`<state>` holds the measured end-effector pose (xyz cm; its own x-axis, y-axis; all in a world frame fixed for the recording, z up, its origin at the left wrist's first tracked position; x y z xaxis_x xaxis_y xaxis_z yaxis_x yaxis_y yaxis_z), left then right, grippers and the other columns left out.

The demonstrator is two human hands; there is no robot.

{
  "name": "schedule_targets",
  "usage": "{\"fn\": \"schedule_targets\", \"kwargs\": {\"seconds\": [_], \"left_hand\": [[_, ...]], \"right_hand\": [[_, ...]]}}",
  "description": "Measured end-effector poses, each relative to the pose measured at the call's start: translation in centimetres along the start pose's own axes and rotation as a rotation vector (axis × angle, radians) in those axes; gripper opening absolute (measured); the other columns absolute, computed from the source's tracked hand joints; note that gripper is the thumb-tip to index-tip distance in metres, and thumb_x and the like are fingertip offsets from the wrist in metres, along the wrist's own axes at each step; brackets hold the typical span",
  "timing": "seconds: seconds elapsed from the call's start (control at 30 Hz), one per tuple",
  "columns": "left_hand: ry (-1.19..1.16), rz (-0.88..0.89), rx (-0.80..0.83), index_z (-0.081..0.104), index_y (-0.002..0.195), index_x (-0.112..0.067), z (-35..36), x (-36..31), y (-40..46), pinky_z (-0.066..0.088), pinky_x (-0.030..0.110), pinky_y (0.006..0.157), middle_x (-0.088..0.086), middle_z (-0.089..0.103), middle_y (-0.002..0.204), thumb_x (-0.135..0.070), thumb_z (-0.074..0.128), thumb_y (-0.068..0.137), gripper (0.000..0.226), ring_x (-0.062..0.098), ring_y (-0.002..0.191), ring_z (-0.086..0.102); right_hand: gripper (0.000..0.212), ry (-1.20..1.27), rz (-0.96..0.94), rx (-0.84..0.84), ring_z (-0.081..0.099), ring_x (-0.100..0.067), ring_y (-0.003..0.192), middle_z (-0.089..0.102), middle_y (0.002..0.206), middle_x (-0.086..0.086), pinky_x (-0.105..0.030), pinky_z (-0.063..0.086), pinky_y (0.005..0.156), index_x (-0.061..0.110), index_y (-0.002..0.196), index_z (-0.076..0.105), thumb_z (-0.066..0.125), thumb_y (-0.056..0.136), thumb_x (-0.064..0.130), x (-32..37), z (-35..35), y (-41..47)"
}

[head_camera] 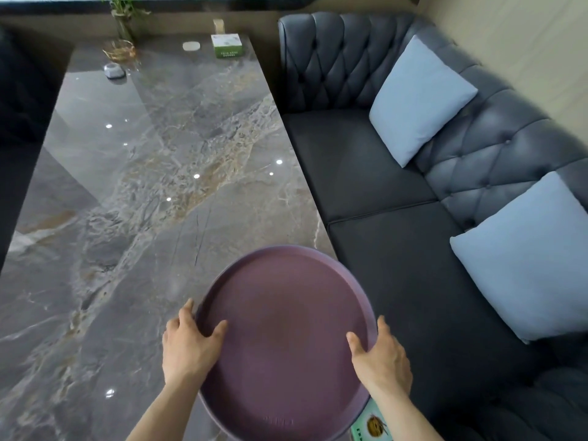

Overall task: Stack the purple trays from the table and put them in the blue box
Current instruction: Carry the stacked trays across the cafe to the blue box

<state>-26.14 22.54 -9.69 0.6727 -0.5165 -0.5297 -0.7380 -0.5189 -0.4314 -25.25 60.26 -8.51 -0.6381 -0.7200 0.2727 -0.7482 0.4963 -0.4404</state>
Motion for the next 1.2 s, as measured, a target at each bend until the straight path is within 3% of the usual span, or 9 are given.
{"fn": "schedule_targets", "kwargs": {"seconds": [0.2, 0.3, 0.43, 0.7, 0.9, 0.97, 1.07, 1.1, 1.2], "left_hand": [[-0.117, -0.073, 0.100, 0.061, 0.132, -0.014, 0.9, 0.3, 1.8, 0.049, 0.049, 0.100, 0.013, 0.065, 0.126, -0.042, 0.077, 0.072, 0.068, 0.034, 0.116, 0.062], [-0.132, -0.057, 0.090, 0.062, 0.130, -0.013, 0.2, 0.1, 2.3, 0.049, 0.050, 0.099, 0.013, 0.067, 0.123, -0.037, 0.079, 0.073, 0.065, 0.034, 0.116, 0.063], [-0.175, -0.036, 0.049, 0.060, 0.132, -0.013, -1.8, -1.3, 3.5, 0.049, 0.050, 0.099, 0.014, 0.065, 0.126, -0.032, 0.078, 0.075, 0.062, 0.035, 0.117, 0.062], [-0.265, 0.199, 0.028, 0.062, 0.128, -0.018, -9.1, -10.8, 6.0, 0.051, 0.051, 0.095, 0.011, 0.068, 0.120, -0.033, 0.074, 0.076, 0.055, 0.033, 0.109, 0.066], [-0.449, 0.387, 0.013, 0.068, 0.117, -0.018, -16.5, -20.4, 5.7, 0.056, 0.049, 0.090, 0.007, 0.075, 0.107, -0.021, 0.074, 0.076, 0.042, 0.029, 0.099, 0.071], [-0.550, 0.444, 0.059, 0.071, 0.106, -0.025, -18.6, -23.6, 5.0, 0.058, 0.047, 0.087, 0.004, 0.076, 0.101, -0.018, 0.075, 0.077, 0.030, 0.026, 0.093, 0.073], [-0.778, 0.513, 0.209, 0.073, 0.090, -0.033, -21.4, -27.8, 3.1, 0.058, 0.032, 0.072, -0.008, 0.079, 0.089, -0.014, 0.075, 0.080, 0.022, 0.015, 0.084, 0.075], [-0.858, 0.526, 0.260, 0.074, 0.094, -0.032, -22.1, -29.0, 2.2, 0.056, 0.028, 0.070, -0.008, 0.079, 0.092, -0.013, 0.075, 0.081, 0.023, 0.015, 0.085, 0.075], [-1.031, 0.556, 0.420, 0.068, 0.117, -0.024, -23.1, -32.1, -1.3, 0.058, 0.034, 0.066, 0.002, 0.075, 0.113, -0.017, 0.075, 0.080, 0.038, 0.023, 0.089, 0.074]], "right_hand": [[0.087, 0.068, 0.130, -0.011, 0.052, -0.035, 0.132, 0.055, 0.143, -0.016, -0.046, 0.047, 0.103, 0.011, 0.154, 0.032, 0.066, 0.087, 0.056, 1.4, -0.2, -1.1], [0.083, 0.102, 0.143, -0.014, 0.052, -0.034, 0.133, 0.055, 0.144, -0.016, -0.045, 0.044, 0.109, 0.012, 0.153, 0.036, 0.068, 0.088, 0.051, 1.8, -0.8, -1.4], [0.078, 0.167, 0.152, -0.052, 0.054, -0.033, 0.131, 0.056, 0.141, -0.013, -0.045, 0.046, 0.105, 0.015, 0.151, 0.039, 0.070, 0.088, 0.048, 3.5, -2.6, -1.8], [0.076, 0.352, 0.031, -0.144, 0.054, -0.032, 0.133, 0.055, 0.145, -0.010, -0.045, 0.045, 0.107, 0.017, 0.152, 0.040, 0.070, 0.089, 0.047, 9.9, -10.6, -2.1], [0.073, 0.534, -0.087, -0.263, 0.052, -0.031, 0.134, 0.055, 0.146, -0.008, -0.049, 0.044, 0.111, 0.020, 0.151, 0.042, 0.070, 0.088, 0.046, 14.6, -19.6, -3.0], [0.070, 0.624, -0.128, -0.298, 0.053, -0.030, 0.134, 0.055, 0.147, -0.007, -0.049, 0.045, 0.111, 0.021, 0.150, 0.045, 0.070, 0.089, 0.045, 15.5, -22.7, -3.7], [0.060, 0.811, -0.216, -0.287, 0.057, -0.026, 0.129, 0.059, 0.143, -0.005, -0.049, 0.048, 0.109, 0.022, 0.145, 0.052, 0.069, 0.090, 0.039, 16.0, -27.1, -4.6], [0.058, 0.881, -0.241, -0.282, 0.059, -0.025, 0.127, 0.060, 0.141, -0.004, -0.049, 0.048, 0.109, 0.022, 0.143, 0.053, 0.070, 0.091, 0.037, 15.7, -28.5, -5.1], [0.056, 1.128, -0.269, -0.262, 0.061, -0.025, 0.124, 0.062, 0.138, -0.001, -0.051, 0.049, 0.108, 0.027, 0.142, 0.054, 0.074, 0.090, 0.032, 13.9, -32.1, -6.8]]}}
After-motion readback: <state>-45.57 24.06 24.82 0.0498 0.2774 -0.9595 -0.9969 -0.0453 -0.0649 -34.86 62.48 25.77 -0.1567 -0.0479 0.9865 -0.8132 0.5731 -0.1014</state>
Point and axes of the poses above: each hand's wrist, its own y-axis towards the middle knuckle, its own z-axis out of the palm, x = y × z, the point moved 8 cm from there along y, towards the middle knuckle
